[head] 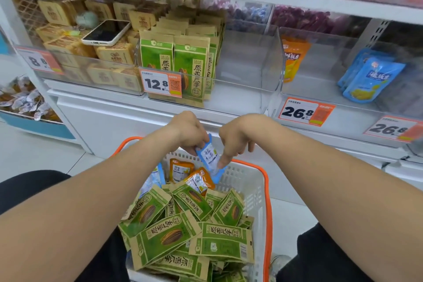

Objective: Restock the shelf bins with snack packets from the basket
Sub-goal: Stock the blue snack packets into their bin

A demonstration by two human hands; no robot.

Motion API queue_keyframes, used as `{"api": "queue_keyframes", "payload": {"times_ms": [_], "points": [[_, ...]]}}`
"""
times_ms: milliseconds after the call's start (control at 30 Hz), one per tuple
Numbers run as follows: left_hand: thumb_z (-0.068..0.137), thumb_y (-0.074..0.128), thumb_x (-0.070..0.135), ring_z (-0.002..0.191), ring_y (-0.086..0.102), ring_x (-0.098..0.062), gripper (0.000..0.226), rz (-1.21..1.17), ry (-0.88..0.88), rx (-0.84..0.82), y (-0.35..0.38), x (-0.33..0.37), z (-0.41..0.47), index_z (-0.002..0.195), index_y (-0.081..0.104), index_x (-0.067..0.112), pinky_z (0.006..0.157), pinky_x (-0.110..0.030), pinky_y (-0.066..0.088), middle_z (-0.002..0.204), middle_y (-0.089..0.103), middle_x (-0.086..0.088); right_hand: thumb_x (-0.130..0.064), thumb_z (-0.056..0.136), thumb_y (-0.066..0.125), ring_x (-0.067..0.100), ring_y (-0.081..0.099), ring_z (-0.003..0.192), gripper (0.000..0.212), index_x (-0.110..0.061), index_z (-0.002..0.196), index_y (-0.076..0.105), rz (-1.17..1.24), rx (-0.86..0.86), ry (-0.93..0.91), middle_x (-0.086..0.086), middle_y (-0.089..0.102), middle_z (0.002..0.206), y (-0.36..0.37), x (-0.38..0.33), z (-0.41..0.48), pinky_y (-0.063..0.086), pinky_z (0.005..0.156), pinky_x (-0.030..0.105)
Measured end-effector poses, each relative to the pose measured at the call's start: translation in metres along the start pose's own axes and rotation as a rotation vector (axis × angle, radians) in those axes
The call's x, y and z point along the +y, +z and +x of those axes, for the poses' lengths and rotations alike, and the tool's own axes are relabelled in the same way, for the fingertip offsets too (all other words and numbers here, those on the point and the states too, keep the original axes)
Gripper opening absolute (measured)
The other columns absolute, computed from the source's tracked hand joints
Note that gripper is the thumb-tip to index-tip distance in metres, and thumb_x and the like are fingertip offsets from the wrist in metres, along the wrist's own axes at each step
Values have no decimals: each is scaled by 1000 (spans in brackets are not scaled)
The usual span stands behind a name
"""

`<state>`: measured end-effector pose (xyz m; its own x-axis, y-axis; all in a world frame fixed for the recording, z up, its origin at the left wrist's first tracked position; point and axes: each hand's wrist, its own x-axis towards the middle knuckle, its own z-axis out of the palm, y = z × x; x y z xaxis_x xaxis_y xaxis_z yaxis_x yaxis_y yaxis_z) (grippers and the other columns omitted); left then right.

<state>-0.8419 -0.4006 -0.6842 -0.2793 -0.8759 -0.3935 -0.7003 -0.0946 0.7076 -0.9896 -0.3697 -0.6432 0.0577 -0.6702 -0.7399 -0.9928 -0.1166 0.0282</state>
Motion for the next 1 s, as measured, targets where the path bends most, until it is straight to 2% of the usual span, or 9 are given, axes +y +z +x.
{"api": "queue_keyframes", "payload": {"times_ms": [100, 200, 300, 367, 433, 567, 700, 800, 1000], "points": [[89, 68, -14, 58, 74, -21, 19, -367, -120, -81, 1, 10, -8, 105, 74, -8, 54, -28, 61, 83, 75, -20, -68, 70, 85, 25, 72, 100, 71, -7, 96, 61, 186, 49, -22, 11, 72, 110, 3, 3, -5, 63, 86, 43], [97, 58, -10, 67, 77, -21, 26, -690, -161, -187, 4, 18, -12, 121, 66, -10, 56, -24, 60, 97, 75, -20, -46, 80, 85, 23, 73, 80, 44, -9, 89, 63, 241, 176, -42, 13, 73, 94, 4, 7, -9, 64, 71, 34], [98, 55, -1, 68, 69, -26, 20, -876, -103, -48, 4, 27, -16, 116, 62, -7, 53, -28, 60, 93, 66, -21, -22, 88, 76, 27, 72, 76, 23, -7, 99, 62, 399, 270, -79, 15, 68, 98, 4, 15, -15, 58, 58, 28], [98, 50, 12, 59, 57, -23, 21, -840, -88, 112, 1, 32, -17, 113, 60, 2, 48, -28, 53, 79, 56, -11, -11, 91, 73, 32, 74, 92, 35, -4, 119, 53, 625, 296, -121, 18, 65, 111, 2, 20, -21, 64, 70, 37], [98, 53, 25, 59, 51, -20, 28, -686, -36, 229, -1, 36, -20, 115, 65, 7, 54, -27, 47, 79, 58, -6, -7, 96, 68, 29, 73, 97, 34, -8, 126, 50, 874, 352, -204, 16, 66, 115, 0, 24, -24, 64, 80, 46], [104, 57, 28, 59, 59, -11, 20, -733, 105, 270, -4, 45, -28, 98, 68, 12, 61, -29, 52, 81, 62, -2, -12, 107, 53, 26, 70, 98, 23, -17, 130, 58, 1179, 447, -388, 17, 70, 125, 0, 27, -29, 57, 94, 49], [103, 64, 32, 71, 67, -21, 25, -820, 117, 200, -7, 45, -29, 107, 71, 8, 61, -32, 53, 92, 74, -10, -16, 111, 46, 27, 70, 98, 25, -17, 134, 55, 1403, 433, -536, 18, 69, 127, 1, 28, -39, 59, 91, 46], [101, 68, 35, 80, 73, -25, 32, -771, 185, 212, -5, 44, -27, 107, 75, 4, 70, -37, 57, 101, 79, -17, -13, 102, 65, 34, 72, 108, 34, -19, 135, 59, 1352, 380, -626, 18, 70, 125, 5, 28, -44, 59, 94, 53], [96, 76, 22, 81, 73, -18, 11, -578, 452, 435, -2, 46, -28, 96, 73, 11, 82, -52, 62, 88, 76, -6, 0, 87, 78, 33, 79, 82, 38, -11, 120, 63, 1319, 480, -416, 17, 76, 107, 18, 13, -41, 65, 69, 38]]}}
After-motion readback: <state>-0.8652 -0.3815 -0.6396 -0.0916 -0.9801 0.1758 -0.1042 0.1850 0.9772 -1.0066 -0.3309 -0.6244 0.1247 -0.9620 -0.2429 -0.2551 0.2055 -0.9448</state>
